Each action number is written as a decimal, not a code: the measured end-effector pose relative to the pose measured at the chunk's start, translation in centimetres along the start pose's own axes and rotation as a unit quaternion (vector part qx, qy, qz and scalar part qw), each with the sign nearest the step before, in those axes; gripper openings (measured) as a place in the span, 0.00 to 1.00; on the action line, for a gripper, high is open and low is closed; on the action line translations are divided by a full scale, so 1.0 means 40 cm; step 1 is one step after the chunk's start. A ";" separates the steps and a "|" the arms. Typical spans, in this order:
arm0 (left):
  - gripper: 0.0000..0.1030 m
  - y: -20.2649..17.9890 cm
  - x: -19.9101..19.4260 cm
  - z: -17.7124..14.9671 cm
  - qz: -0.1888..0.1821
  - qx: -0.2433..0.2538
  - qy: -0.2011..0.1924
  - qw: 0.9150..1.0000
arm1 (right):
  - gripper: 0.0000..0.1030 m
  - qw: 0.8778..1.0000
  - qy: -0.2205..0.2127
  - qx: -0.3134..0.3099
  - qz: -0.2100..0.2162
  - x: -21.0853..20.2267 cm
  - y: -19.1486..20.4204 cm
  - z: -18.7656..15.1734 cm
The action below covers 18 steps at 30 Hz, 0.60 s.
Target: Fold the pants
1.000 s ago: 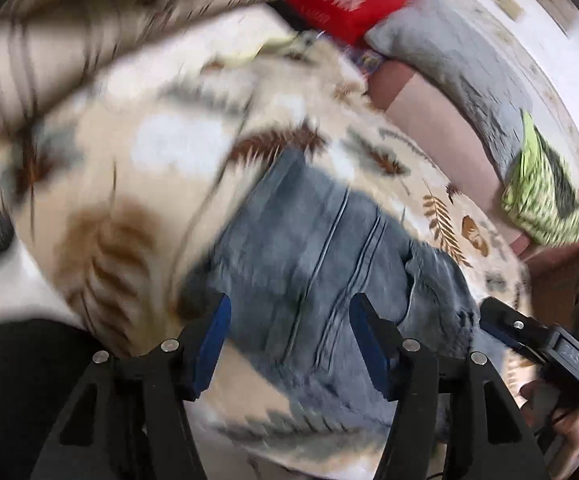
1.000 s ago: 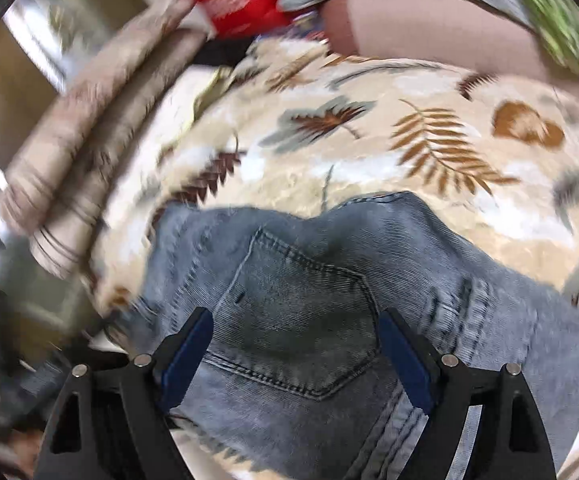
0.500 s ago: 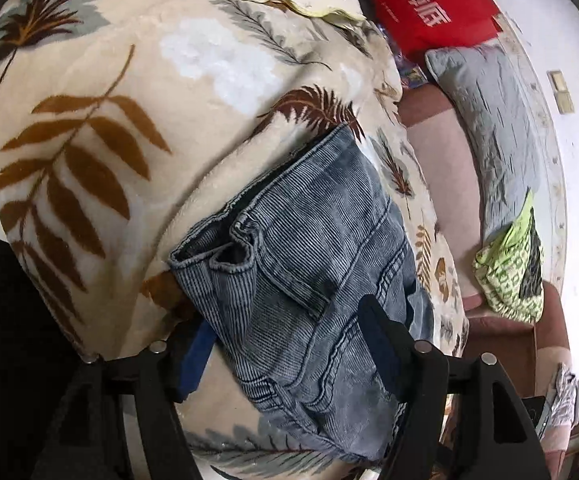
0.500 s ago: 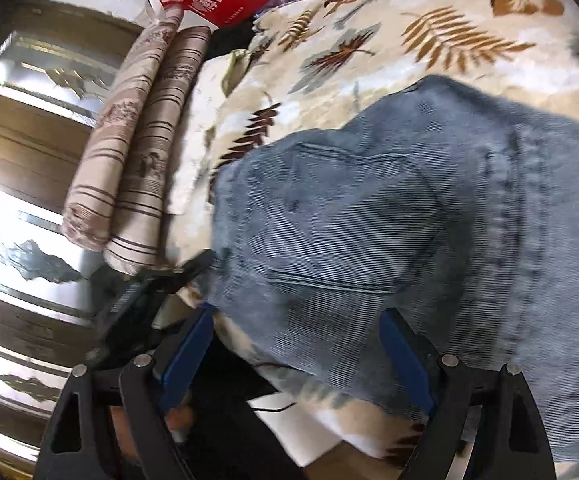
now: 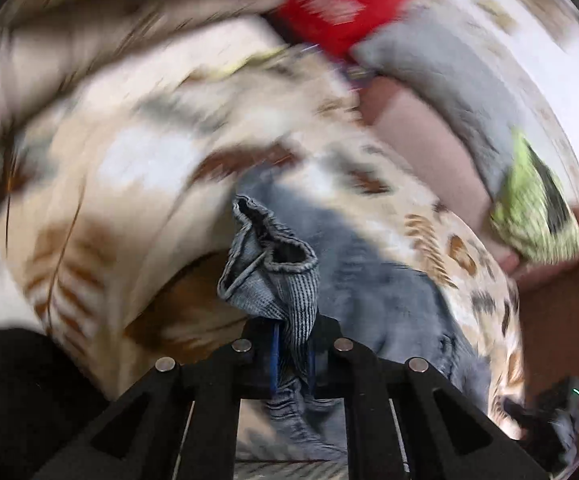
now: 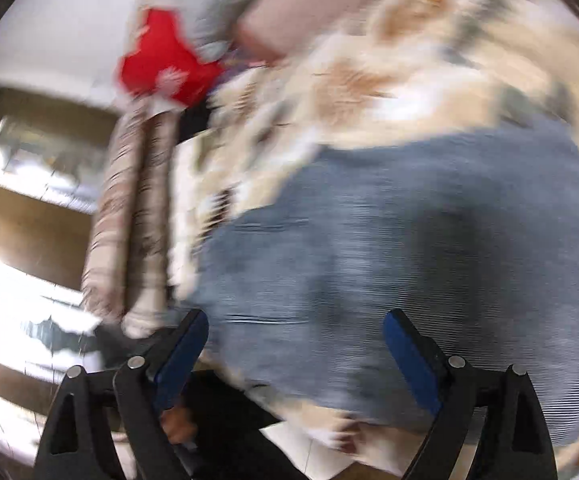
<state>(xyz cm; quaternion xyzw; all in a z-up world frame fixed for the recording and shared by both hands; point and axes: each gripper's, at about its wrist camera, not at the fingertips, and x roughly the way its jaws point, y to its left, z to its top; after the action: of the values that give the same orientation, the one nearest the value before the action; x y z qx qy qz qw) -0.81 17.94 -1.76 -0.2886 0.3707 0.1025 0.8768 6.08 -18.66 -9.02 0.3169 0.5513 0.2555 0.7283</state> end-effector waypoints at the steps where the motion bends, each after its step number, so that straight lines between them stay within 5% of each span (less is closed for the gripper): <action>1: 0.09 -0.048 -0.018 0.001 -0.002 0.033 -0.012 0.999 | 0.89 1.000 0.014 0.023 -0.006 0.013 -0.040 -0.003; 4: 0.09 -0.225 -0.069 -0.024 -0.016 0.148 -0.047 0.988 | 0.88 0.996 -0.008 0.061 0.066 -0.009 -0.106 -0.018; 7: 0.09 -0.385 -0.107 -0.088 -0.050 0.240 -0.061 0.968 | 0.88 0.991 -0.060 0.077 0.086 -0.094 -0.125 -0.014; 12: 0.09 -0.592 -0.074 -0.249 -0.108 0.336 -0.019 0.936 | 0.89 0.976 -0.157 0.113 0.099 -0.276 -0.209 -0.043; 14: 0.10 -0.647 -0.011 -0.334 -0.109 0.370 0.020 0.923 | 0.89 0.968 -0.188 0.136 0.090 -0.339 -0.260 -0.063; 17: 0.22 -0.683 0.145 -0.461 -0.094 0.416 0.156 0.891 | 0.89 0.959 -0.218 0.166 0.079 -0.403 -0.314 -0.085; 18: 0.24 -0.682 0.165 -0.481 -0.089 0.424 0.172 0.885 | 0.89 0.957 -0.222 0.169 0.077 -0.416 -0.327 -0.086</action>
<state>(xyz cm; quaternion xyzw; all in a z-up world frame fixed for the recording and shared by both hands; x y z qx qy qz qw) 3.24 -15.65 -5.45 0.0663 0.4965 -0.1941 0.8434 -1.30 -38.79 -8.73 0.5255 0.3846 0.1373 0.7464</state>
